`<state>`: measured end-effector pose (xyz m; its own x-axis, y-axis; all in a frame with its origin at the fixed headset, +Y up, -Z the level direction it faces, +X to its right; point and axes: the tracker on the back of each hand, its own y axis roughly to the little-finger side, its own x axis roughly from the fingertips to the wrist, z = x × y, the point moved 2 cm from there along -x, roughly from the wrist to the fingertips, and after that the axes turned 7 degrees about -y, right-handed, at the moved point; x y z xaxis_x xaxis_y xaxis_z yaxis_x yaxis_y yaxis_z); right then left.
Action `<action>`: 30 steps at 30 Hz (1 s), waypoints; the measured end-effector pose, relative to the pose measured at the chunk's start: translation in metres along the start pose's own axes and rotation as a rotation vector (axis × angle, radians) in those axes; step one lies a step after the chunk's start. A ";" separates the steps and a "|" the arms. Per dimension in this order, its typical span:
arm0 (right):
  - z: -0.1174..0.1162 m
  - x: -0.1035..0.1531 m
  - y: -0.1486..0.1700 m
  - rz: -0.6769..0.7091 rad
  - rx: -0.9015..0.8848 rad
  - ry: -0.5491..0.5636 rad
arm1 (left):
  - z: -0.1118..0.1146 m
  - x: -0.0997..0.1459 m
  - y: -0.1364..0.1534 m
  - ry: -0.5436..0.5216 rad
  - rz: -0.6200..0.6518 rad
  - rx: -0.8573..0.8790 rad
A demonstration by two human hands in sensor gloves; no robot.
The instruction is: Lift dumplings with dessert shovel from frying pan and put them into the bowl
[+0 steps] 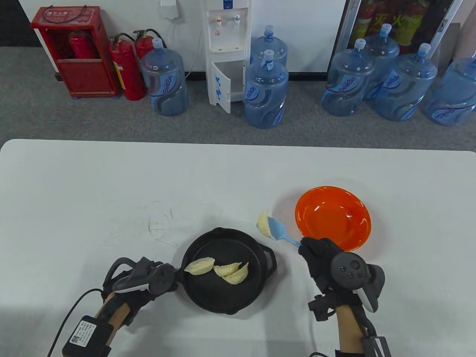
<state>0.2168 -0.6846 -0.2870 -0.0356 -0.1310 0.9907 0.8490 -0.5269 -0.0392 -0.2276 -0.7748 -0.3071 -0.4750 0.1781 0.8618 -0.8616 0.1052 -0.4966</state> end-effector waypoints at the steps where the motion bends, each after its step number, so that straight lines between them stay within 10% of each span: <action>1: 0.003 -0.001 0.009 -0.032 0.013 0.007 | 0.000 0.000 0.000 0.001 0.000 -0.001; 30: 0.016 -0.003 0.065 -0.283 0.291 0.032 | 0.000 0.001 -0.001 0.000 -0.002 -0.001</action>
<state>0.2807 -0.7053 -0.2905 -0.3020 -0.0437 0.9523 0.9170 -0.2865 0.2776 -0.2271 -0.7748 -0.3061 -0.4729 0.1782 0.8629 -0.8626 0.1061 -0.4946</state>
